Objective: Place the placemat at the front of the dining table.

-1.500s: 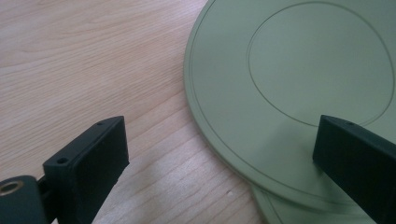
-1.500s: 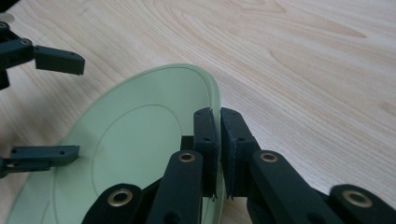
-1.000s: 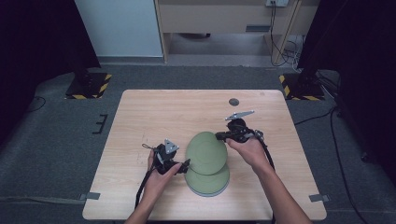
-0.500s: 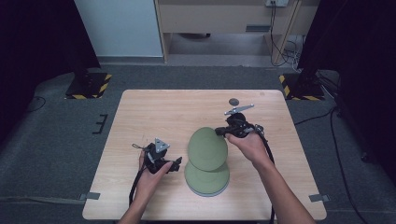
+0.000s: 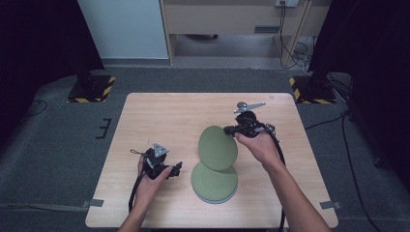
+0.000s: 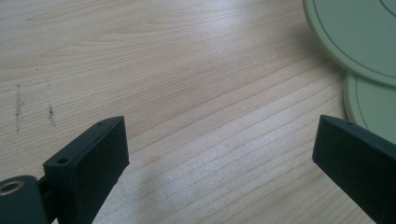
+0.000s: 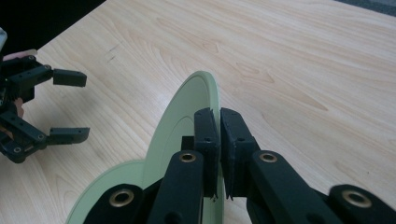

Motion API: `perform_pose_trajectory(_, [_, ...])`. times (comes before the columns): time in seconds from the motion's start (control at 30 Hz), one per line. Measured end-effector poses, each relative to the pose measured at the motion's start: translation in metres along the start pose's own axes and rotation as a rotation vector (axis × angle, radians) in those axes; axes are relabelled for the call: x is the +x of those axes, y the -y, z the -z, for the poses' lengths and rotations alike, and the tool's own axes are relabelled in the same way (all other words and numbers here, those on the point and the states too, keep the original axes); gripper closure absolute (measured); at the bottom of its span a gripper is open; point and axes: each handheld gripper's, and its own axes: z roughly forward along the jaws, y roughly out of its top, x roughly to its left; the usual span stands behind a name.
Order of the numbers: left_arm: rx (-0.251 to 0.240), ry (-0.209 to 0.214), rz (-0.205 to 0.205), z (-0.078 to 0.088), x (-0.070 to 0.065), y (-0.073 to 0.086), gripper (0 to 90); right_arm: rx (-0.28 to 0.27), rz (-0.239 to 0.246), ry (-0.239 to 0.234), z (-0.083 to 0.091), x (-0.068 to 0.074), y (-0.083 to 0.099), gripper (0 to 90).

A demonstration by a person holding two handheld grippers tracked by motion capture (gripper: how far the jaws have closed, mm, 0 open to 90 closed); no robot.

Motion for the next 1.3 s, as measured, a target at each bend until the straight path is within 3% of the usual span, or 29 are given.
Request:
perform_pose_trajectory(0.3, [0.011,-0.007,-0.02,-0.002,-0.003,0.001,3.0,-0.018,-0.007,0.001,0.0,0.001,-0.008,86.4])
perform_pose_trajectory(0.77, [0.009,-0.014,-0.007,-0.001,0.001,0.002,3.1,-0.052,-0.006,0.031,-0.002,-0.001,-0.026,86.4])
perform_pose_trajectory(1.3, [0.016,-0.014,0.001,-0.003,0.002,0.003,3.2,-0.082,-0.035,0.073,-0.011,-0.017,-0.039,86.5])
